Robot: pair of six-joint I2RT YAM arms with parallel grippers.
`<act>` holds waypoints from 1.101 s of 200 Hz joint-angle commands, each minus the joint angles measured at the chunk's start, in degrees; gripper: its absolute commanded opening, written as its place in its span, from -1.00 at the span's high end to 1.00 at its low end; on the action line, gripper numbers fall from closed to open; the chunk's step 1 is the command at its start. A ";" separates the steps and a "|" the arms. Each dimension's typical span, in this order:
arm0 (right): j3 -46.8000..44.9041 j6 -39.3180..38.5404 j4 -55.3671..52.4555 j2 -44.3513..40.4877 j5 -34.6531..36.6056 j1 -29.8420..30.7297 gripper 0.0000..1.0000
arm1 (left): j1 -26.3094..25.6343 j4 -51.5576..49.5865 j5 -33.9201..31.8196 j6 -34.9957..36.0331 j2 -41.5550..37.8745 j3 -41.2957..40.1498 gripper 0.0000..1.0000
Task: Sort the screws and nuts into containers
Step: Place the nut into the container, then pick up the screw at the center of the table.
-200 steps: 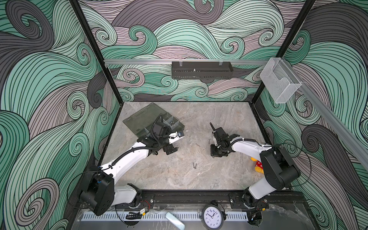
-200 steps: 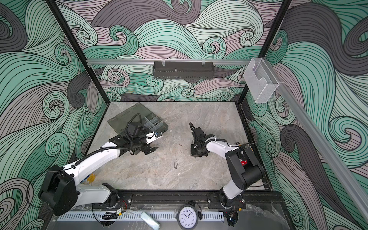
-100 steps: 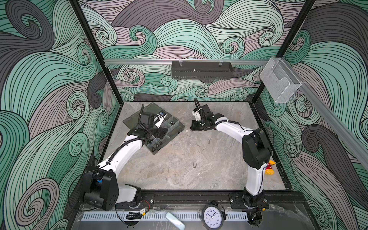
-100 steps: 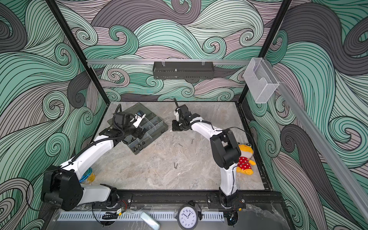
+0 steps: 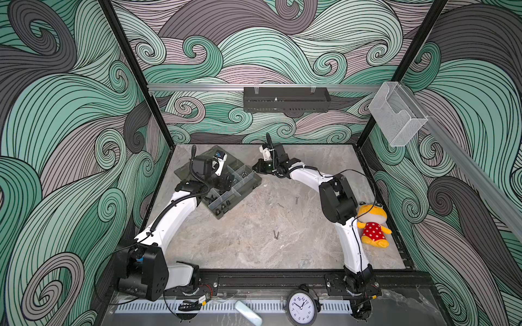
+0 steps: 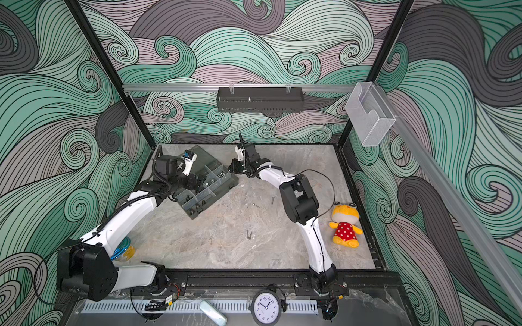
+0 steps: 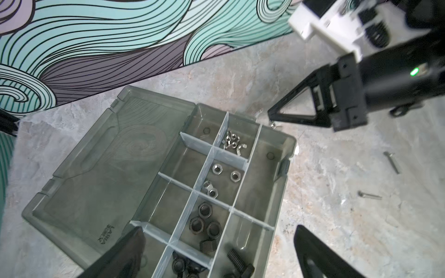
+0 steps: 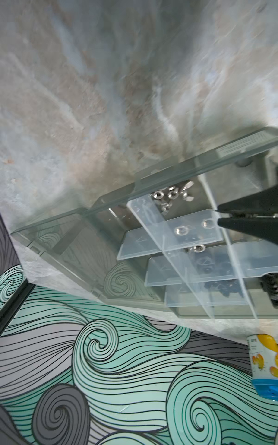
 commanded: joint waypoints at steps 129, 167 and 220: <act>-4.44 -0.40 5.90 -8.50 8.94 2.47 0.09 | 2.14 9.95 23.55 -1.91 -3.23 -3.21 -0.97; -29.12 -1.43 8.03 -28.94 12.12 1.38 -0.31 | -4.70 3.76 20.34 2.32 0.40 -0.24 -0.82; -62.31 -3.75 -4.70 -62.18 16.33 0.54 -0.99 | -17.76 -3.82 9.95 -2.57 9.53 4.89 0.00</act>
